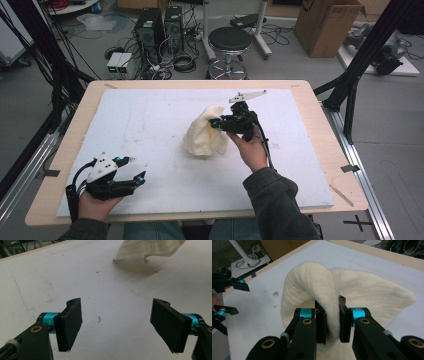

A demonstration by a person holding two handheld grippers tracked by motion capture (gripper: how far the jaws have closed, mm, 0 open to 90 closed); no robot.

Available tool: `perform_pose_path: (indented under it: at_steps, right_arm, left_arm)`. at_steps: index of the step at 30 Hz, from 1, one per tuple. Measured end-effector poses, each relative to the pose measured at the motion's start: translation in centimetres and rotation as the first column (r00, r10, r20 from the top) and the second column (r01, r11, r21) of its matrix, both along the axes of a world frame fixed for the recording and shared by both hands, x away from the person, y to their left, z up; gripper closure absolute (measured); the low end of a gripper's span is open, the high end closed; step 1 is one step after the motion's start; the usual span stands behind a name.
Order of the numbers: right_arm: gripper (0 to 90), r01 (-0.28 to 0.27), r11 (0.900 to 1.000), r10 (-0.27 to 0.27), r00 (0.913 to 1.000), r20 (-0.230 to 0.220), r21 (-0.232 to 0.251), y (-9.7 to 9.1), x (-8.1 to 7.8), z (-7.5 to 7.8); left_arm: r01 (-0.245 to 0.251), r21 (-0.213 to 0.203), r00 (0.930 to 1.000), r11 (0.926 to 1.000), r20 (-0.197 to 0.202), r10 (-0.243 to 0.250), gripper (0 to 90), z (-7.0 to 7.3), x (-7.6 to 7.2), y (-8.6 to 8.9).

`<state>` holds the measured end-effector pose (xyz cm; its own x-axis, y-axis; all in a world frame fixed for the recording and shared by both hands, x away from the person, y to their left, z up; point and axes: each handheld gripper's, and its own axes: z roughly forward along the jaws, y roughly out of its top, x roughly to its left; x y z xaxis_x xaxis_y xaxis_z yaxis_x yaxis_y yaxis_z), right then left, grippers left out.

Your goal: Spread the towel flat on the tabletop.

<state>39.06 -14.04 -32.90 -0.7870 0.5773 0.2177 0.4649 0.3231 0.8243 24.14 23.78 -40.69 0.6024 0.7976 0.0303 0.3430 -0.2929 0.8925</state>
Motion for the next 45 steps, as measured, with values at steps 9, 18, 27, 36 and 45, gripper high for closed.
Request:
perform_pose_path:
  at_steps: [9, 18, 27, 36, 45]
  right_arm:
    - [80.5, -0.013, 0.9998, 0.012, 0.9987, -0.05, -0.017, 3.5, 0.4, -2.0]
    - [79.9, -0.01, 0.9908, -0.005, 0.9939, -0.11, -0.135, 6.4, 2.1, -6.0]
    - [66.3, -0.015, 0.9795, -0.011, 0.9918, -0.127, -0.201, 6.4, 4.1, -8.4]
    - [52.2, -0.061, 0.9894, 0.052, 0.9963, -0.068, -0.132, 5.0, 2.7, -6.8]
    - [49.6, -0.076, 0.9944, 0.078, 0.9968, 0.016, -0.074, 0.9, 0.3, -4.7]
  left_arm:
    - [0.005, -0.006, 1.0, 1.0, 0.002, -0.005, 25.9, 0.0, -0.1, -0.1]
    - [0.013, -0.007, 0.9999, 0.9999, 0.002, -0.013, 25.9, 0.0, 0.1, -0.2]
    - [0.018, -0.014, 0.9998, 0.9997, 0.005, -0.018, 25.9, 0.1, 0.2, -0.5]
    - [0.053, -0.034, 0.9986, 0.998, -0.007, -0.053, 28.2, 0.4, 0.4, -1.5]
    - [0.091, -0.042, 0.9958, 0.995, 0.011, -0.091, 35.3, 1.1, 0.7, -3.5]
